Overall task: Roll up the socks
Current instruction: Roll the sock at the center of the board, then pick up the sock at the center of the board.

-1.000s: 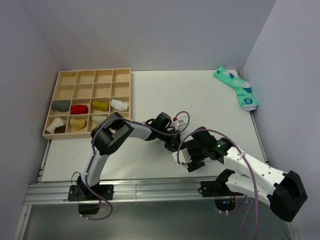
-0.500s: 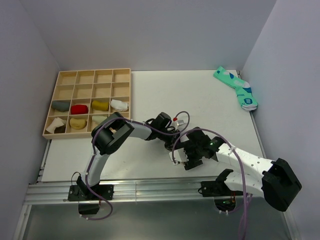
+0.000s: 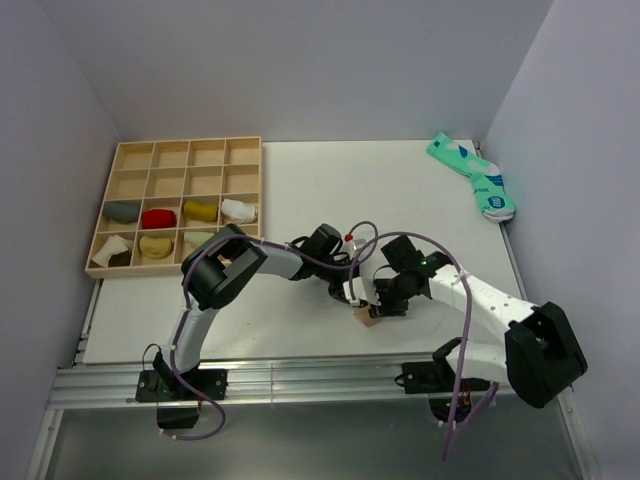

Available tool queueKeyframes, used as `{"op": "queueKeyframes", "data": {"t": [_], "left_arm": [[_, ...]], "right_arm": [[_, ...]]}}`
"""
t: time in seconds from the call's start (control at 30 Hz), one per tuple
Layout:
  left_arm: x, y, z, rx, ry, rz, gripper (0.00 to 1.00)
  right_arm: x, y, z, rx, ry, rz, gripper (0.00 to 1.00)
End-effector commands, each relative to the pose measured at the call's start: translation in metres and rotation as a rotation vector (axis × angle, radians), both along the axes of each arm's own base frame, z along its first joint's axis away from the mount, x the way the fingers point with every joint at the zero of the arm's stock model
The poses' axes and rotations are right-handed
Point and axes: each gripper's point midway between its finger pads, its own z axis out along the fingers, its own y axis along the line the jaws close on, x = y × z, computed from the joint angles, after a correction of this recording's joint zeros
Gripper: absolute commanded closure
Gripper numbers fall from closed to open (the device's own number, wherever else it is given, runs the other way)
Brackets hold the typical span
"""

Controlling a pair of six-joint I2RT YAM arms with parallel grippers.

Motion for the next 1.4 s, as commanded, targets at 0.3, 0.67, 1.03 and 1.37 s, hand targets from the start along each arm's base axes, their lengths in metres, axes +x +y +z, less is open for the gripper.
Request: {"op": "queueKeyframes", "data": {"t": [0.3,0.67,1.03,1.37], "left_arm": [[0.047,0.039,-0.05,0.337,-0.124,0.335,0.84],[0.085,0.071,-0.025,0.376,-0.224,0.595,0.68],[0.057,0.101,0.003,0.313,-0.233,0.805,0.67],[0.014,0.065,0.01,0.179,-0.196,0.845,0.56]], "right_arm": [[-0.02,-0.005,-0.001,-0.02,0.341,-0.13,0.63],[-0.008,-0.002,-0.014,-0.059,0.407,-0.301,0.65],[0.012,0.002,-0.019,-0.073,0.476,-0.48,0.68],[0.03,0.0,-0.029,-0.124,0.594,-0.638,0.68]]}}
